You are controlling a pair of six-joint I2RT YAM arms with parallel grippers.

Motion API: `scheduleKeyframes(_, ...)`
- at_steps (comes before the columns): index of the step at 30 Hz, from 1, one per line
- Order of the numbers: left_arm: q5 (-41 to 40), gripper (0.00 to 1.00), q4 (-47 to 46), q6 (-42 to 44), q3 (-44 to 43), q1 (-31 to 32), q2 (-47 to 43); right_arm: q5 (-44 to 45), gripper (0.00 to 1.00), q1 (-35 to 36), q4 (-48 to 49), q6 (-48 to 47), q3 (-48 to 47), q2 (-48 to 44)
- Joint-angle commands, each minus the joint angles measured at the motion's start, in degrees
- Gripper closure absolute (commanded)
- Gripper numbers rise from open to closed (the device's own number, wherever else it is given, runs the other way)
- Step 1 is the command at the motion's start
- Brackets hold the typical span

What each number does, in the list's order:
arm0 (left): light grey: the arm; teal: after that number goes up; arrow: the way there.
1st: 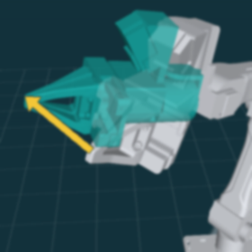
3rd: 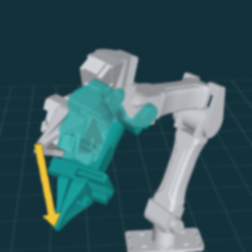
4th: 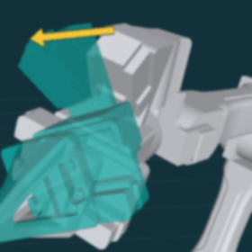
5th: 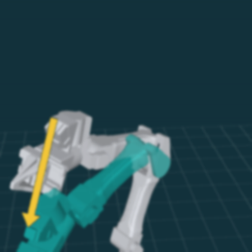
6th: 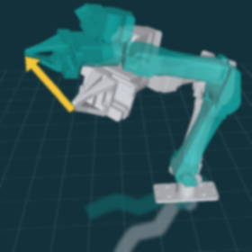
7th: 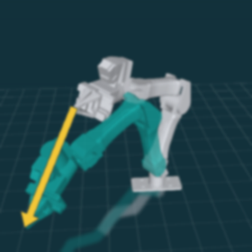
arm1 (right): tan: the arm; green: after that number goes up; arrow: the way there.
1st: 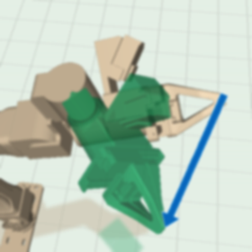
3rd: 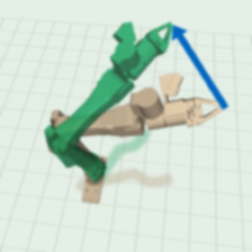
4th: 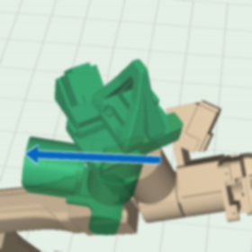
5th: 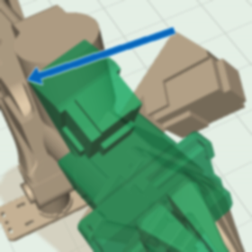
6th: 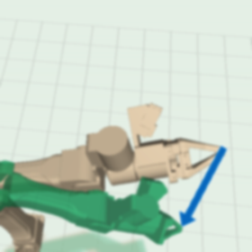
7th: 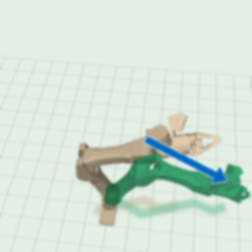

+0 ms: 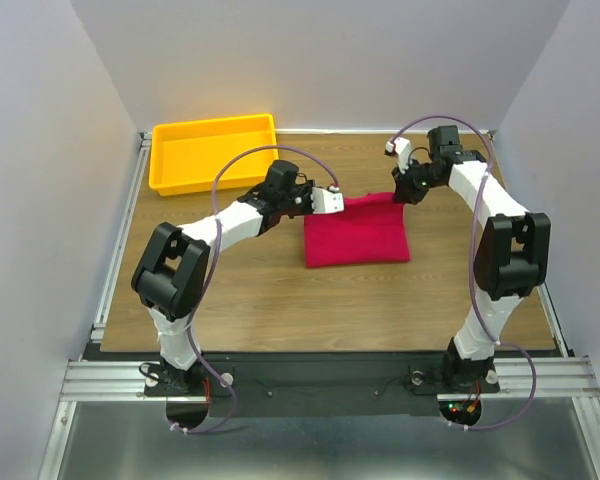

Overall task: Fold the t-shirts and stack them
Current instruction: Fold the tshirt

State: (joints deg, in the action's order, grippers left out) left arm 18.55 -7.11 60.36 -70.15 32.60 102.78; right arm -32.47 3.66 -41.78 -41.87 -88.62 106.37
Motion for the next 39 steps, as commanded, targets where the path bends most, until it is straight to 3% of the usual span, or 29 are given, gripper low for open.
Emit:
scheduleKeyframes(1,-0.70,1.00,-2.55,-1.29,-3.85,-0.43,0.84,1.35,0.99,-0.50,3.72,2.05,-3.40,1.12)
scheduleKeyframes(39,-6.94,1.00,-5.45,-6.04,-13.17,-1.22,14.02,7.16,0.99,-0.58,11.89,9.17,-6.65,9.82)
